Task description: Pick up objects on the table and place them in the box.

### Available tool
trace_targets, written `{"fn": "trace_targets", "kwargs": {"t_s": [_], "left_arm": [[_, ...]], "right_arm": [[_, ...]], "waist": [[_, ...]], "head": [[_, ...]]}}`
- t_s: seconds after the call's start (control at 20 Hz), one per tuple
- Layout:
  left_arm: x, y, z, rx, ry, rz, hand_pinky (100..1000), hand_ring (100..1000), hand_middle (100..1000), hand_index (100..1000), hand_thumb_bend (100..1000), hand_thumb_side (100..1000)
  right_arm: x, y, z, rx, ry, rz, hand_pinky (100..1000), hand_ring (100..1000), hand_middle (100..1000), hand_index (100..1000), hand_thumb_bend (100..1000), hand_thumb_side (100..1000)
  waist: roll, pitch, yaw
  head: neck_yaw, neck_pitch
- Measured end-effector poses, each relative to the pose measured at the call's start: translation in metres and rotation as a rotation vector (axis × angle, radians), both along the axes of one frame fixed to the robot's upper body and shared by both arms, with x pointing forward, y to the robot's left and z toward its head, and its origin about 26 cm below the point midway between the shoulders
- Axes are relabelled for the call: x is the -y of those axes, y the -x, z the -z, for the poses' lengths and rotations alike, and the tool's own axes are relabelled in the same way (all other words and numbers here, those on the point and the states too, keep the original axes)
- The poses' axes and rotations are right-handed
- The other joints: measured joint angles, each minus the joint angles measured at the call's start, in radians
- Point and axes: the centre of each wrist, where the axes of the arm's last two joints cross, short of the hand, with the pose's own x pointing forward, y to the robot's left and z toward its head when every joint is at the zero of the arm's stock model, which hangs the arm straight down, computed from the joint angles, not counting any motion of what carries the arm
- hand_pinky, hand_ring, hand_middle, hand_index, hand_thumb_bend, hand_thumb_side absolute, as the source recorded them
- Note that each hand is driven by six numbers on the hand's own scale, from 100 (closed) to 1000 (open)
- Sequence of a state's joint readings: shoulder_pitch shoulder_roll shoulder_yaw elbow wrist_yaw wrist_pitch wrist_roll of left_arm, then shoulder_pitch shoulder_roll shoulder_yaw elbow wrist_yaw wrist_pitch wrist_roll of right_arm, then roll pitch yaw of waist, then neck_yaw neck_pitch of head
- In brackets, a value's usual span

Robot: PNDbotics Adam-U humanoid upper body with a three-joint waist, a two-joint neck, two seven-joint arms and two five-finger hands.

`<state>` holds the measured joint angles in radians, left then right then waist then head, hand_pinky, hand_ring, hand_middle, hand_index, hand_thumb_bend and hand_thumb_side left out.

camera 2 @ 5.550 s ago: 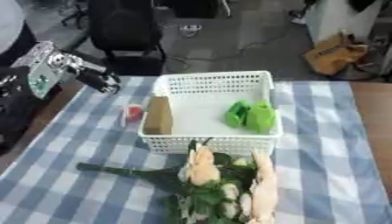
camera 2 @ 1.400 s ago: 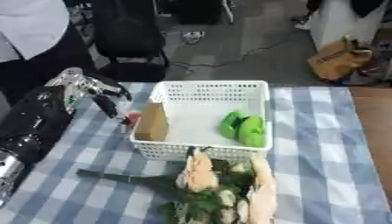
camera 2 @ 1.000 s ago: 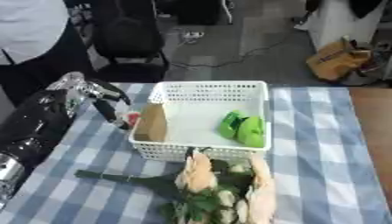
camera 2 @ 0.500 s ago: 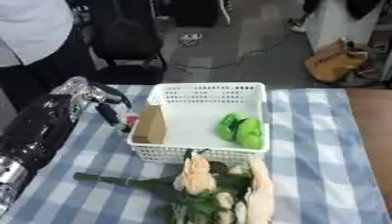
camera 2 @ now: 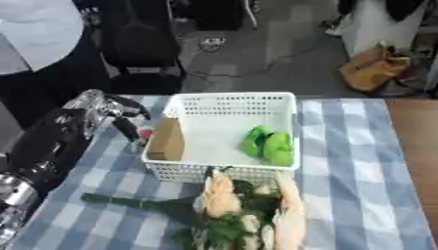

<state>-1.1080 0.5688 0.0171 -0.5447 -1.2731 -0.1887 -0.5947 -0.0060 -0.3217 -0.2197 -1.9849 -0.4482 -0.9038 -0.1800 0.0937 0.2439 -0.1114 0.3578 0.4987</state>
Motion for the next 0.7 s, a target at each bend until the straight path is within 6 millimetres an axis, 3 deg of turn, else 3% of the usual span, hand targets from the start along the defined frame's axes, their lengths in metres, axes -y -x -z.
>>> {"fn": "trace_targets", "kwargs": {"t_s": [0.7], "left_arm": [[-0.0004, -0.0013, 0.0001, -0.018, -0.04, -0.043, 1000, 1000, 1000, 1000, 681, 555]], "right_arm": [[-0.0043, -0.004, -0.0039, 0.017, 0.005, -0.023, 676, 757, 604, 629, 100, 972]], "waist": [[0.008, 0.021, -0.019]], "head": [[0.02, -0.005]]}}
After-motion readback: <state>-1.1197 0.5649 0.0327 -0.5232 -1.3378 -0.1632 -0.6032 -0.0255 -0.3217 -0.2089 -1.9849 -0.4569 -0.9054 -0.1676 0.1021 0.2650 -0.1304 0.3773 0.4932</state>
